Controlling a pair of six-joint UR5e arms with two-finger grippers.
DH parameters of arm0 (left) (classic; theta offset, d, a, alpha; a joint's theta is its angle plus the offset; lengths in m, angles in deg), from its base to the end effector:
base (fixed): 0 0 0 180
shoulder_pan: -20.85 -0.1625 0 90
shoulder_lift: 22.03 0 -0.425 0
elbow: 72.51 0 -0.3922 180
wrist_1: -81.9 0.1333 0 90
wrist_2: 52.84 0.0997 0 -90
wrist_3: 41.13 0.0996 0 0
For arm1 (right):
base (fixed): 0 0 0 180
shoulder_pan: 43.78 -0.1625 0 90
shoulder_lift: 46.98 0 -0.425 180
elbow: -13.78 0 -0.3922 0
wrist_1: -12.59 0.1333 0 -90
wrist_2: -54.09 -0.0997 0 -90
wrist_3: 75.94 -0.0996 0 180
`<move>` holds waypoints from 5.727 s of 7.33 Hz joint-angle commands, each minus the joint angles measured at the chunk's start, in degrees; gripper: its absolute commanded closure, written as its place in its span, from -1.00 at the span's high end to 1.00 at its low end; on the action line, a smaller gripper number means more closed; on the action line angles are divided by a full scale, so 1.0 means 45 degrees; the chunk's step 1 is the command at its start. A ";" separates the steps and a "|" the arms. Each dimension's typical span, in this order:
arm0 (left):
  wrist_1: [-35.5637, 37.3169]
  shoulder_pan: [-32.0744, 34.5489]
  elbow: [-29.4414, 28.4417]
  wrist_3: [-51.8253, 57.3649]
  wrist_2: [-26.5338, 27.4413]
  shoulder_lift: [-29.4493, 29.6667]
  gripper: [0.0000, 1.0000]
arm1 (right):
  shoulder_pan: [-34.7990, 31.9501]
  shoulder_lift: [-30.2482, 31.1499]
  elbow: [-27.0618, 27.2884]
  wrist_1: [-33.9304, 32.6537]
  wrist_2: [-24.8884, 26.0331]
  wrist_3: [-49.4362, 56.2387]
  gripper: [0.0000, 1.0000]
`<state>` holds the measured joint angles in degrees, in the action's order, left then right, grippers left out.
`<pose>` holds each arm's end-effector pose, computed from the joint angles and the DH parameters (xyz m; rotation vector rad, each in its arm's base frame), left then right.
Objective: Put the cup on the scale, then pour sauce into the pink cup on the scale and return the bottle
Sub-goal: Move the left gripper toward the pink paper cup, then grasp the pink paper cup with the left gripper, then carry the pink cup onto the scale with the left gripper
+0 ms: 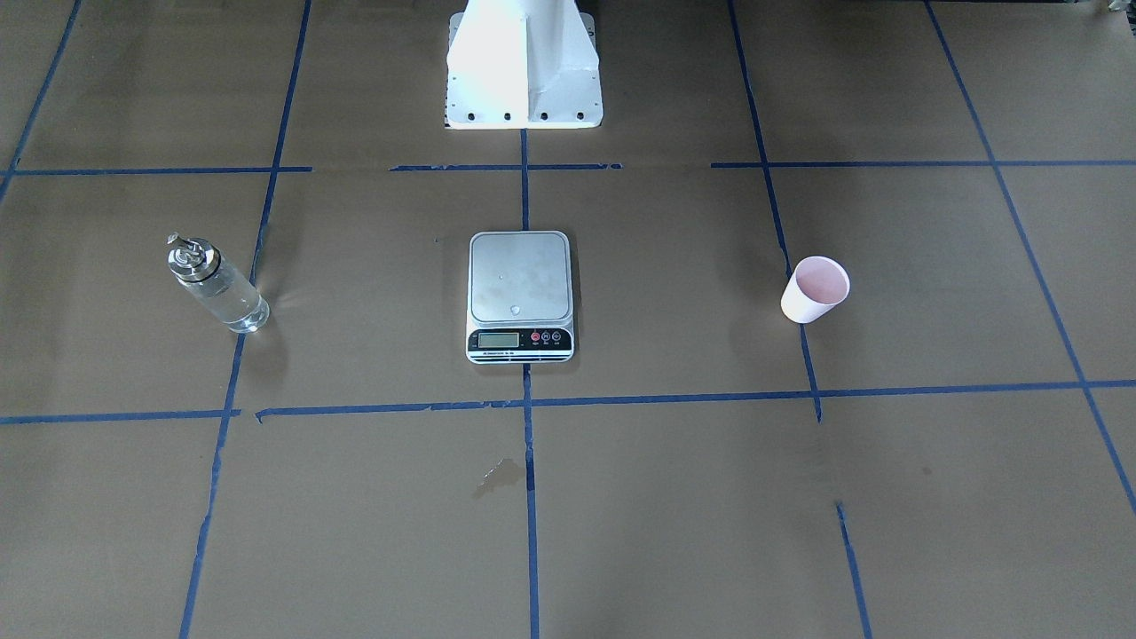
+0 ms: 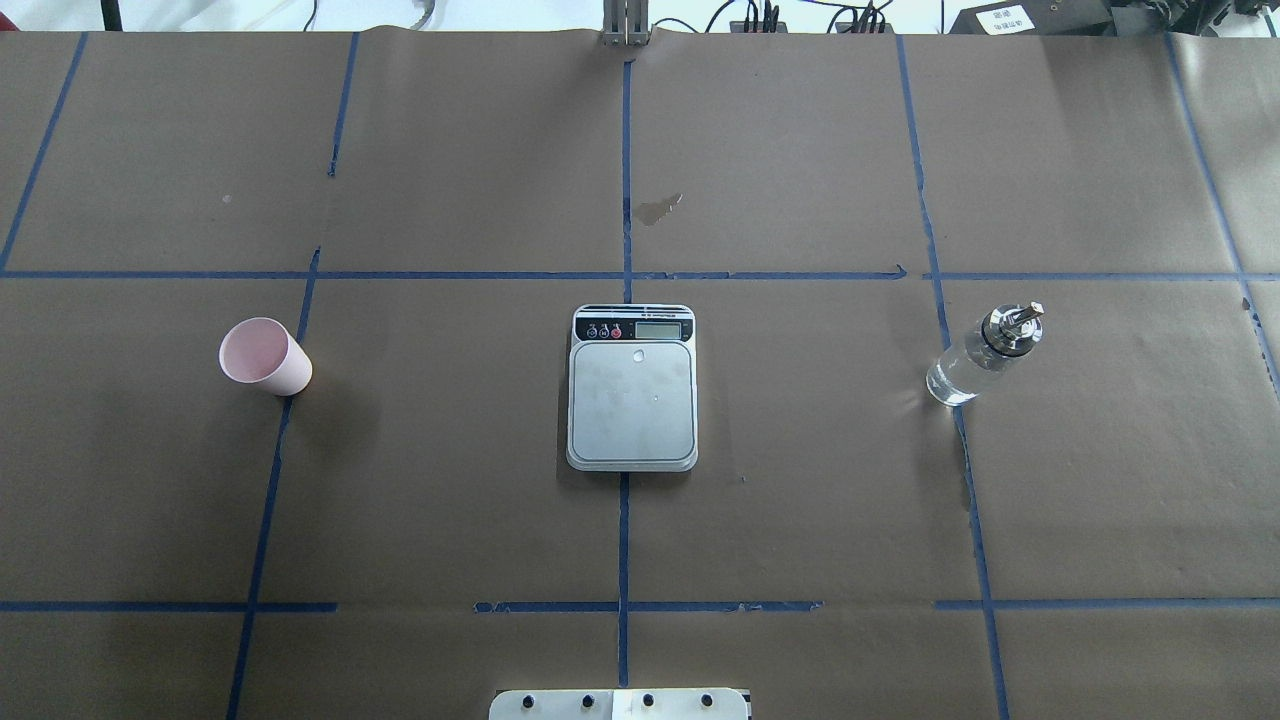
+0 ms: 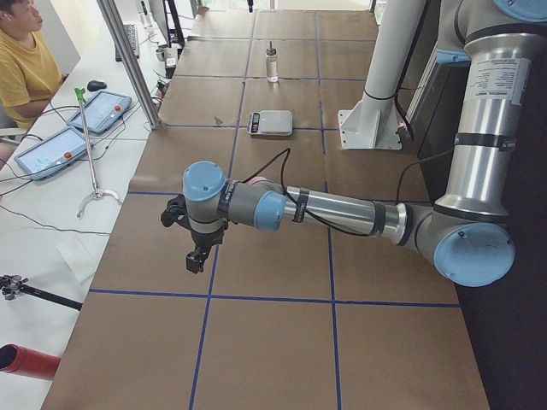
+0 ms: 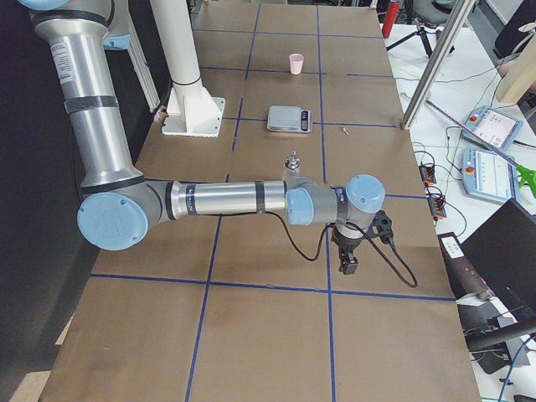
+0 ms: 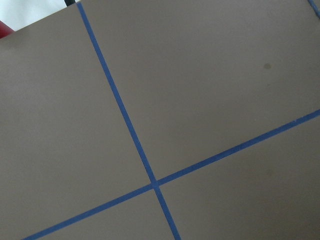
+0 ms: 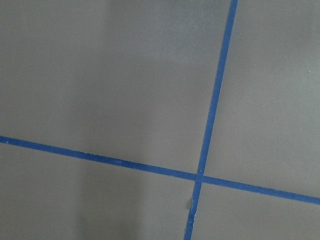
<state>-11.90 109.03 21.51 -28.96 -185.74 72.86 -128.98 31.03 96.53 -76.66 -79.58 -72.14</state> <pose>-0.0484 -0.5388 0.5744 0.2789 0.7265 0.3148 0.0153 -0.5886 0.6080 0.0846 -0.7634 -0.1792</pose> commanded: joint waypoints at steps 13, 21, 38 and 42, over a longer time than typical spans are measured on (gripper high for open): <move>-0.5347 -0.8052 0.1159 -1.2686 -0.0350 -0.0190 0.85 | 0.0437 0.2546 -0.0244 0.5400 -0.2052 -0.0199 1.00; -0.5347 -0.8052 0.0277 -1.2589 0.0425 0.0906 -0.81 | 0.0437 0.2937 -0.0165 0.6709 -0.2308 -0.0804 1.00; -0.0268 -1.3033 0.0339 -2.0733 0.5584 0.8562 -0.95 | 0.3775 0.3035 0.2469 1.3525 -0.1450 -1.2734 1.00; -0.1283 -1.3013 0.0434 -2.0733 0.5646 0.8523 0.32 | 0.5513 0.4686 0.5081 1.3545 -0.0492 -1.4691 0.99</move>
<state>-16.16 50.39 23.20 -122.20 -160.39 111.25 -105.92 48.29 115.31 -15.71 -82.28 -137.05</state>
